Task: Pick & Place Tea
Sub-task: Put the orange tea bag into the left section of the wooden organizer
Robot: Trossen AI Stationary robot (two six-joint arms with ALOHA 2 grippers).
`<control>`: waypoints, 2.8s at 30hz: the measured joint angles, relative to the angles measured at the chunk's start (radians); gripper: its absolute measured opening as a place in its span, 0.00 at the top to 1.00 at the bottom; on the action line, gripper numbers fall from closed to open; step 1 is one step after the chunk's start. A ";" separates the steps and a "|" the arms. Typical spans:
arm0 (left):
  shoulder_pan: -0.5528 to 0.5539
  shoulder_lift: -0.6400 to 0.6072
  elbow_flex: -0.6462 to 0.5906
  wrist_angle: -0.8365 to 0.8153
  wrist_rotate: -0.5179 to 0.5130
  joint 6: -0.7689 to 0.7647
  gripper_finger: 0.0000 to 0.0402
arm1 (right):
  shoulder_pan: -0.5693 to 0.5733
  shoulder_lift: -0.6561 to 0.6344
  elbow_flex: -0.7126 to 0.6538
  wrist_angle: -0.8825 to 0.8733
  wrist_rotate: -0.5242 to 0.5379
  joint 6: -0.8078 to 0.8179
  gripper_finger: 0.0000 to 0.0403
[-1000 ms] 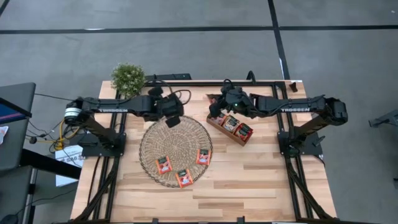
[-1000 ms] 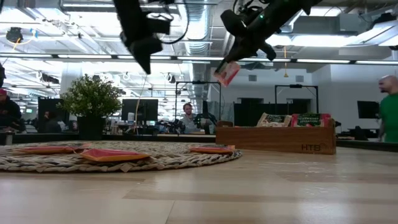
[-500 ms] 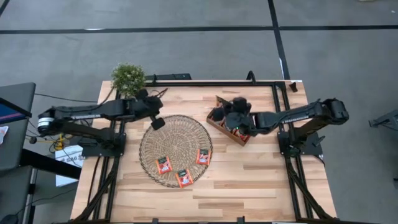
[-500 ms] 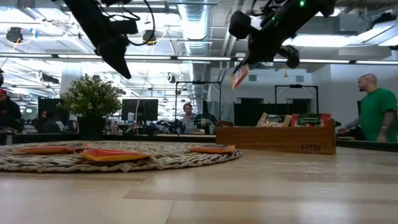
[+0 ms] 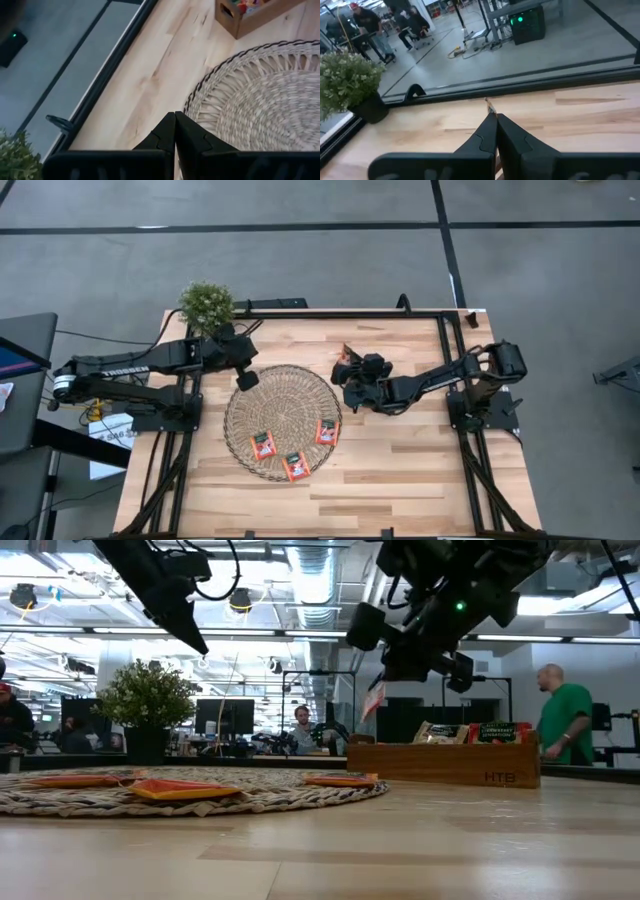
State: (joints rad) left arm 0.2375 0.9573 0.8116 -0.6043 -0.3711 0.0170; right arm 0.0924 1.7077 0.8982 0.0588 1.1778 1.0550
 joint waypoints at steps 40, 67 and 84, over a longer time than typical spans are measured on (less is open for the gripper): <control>0.000 0.001 0.000 0.002 0.046 0.025 1.00 | -0.056 0.016 0.001 -0.133 -0.083 0.060 1.00; 0.000 0.001 0.000 0.022 0.046 0.081 1.00 | -0.056 0.100 0.016 -0.124 -0.098 0.175 1.00; 0.001 0.001 0.000 0.023 0.060 0.104 1.00 | -0.054 0.142 0.049 -0.170 -0.102 0.167 1.00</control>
State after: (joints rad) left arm 0.2386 0.9585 0.8116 -0.5808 -0.3106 0.1207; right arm 0.0387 1.8492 0.9474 -0.1116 1.0760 1.2224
